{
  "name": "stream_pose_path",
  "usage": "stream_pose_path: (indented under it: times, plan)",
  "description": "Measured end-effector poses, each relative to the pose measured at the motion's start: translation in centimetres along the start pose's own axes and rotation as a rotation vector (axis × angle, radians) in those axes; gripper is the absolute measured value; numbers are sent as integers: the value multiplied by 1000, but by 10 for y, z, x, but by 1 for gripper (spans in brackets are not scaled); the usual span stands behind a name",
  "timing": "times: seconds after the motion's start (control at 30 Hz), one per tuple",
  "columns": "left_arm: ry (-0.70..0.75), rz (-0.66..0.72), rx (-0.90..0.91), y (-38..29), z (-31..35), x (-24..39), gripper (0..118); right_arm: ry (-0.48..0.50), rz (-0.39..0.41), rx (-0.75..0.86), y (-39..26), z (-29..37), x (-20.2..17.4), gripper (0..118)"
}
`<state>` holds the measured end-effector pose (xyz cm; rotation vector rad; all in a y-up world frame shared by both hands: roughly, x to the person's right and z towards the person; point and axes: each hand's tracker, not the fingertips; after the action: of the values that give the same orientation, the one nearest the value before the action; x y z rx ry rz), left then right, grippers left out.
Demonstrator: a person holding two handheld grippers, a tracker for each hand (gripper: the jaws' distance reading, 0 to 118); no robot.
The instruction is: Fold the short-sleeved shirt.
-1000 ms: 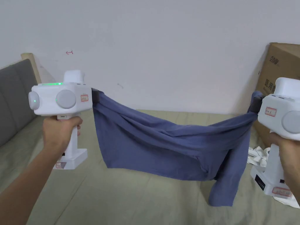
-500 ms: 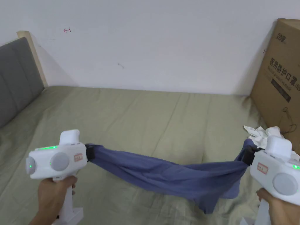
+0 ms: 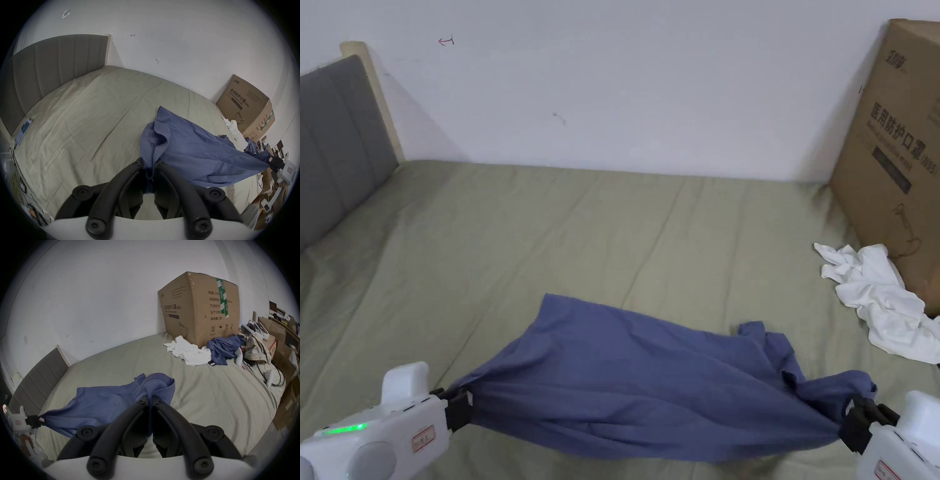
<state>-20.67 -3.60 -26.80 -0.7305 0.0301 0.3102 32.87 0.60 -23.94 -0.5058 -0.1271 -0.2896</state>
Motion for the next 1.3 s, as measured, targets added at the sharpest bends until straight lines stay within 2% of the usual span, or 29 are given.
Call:
stream_pose_path:
  times: [0.2, 0.5, 0.67, 0.9, 1.03, 1.1, 1.17, 1.2, 1.23, 1.27, 1.3]
  plan:
    - [25, 13, -7, -41, 39, -12, 14, -40, -35, -12, -31, 37, 13, 5]
    - [86, -9, -90, -93, 51, -27, 14, -119, 59, -194, -92, 55, 31, 5]
    - [137, -31, -156, -111, 34, -31, 14, -161, 113, -333, -120, 34, 39, 5]
    - [169, 11, -243, -123, 11, -39, 14, -188, 177, -532, -139, 1, 49, 5]
    - [189, -11, -262, -116, 12, -30, 14, -179, 176, -517, -134, 4, 50, 7]
    - [167, 0, -278, -107, 19, -25, 23, -164, 146, -489, -121, 10, 49, 23]
    - [120, 33, -246, -98, 28, -20, 75, -143, 137, -443, -105, 20, 47, 62]
    - [116, 43, -240, -92, 33, -16, 90, -131, 141, -399, -95, 25, 45, 80]
    - [100, 58, -210, -85, 39, -12, 90, -122, 147, -365, -86, 29, 42, 99]
    - [68, 62, -165, -77, 46, -8, 91, -114, 156, -327, -75, 36, 38, 108]
    - [43, 70, -136, -67, 52, -2, 93, -100, 160, -279, -62, 43, 33, 110]
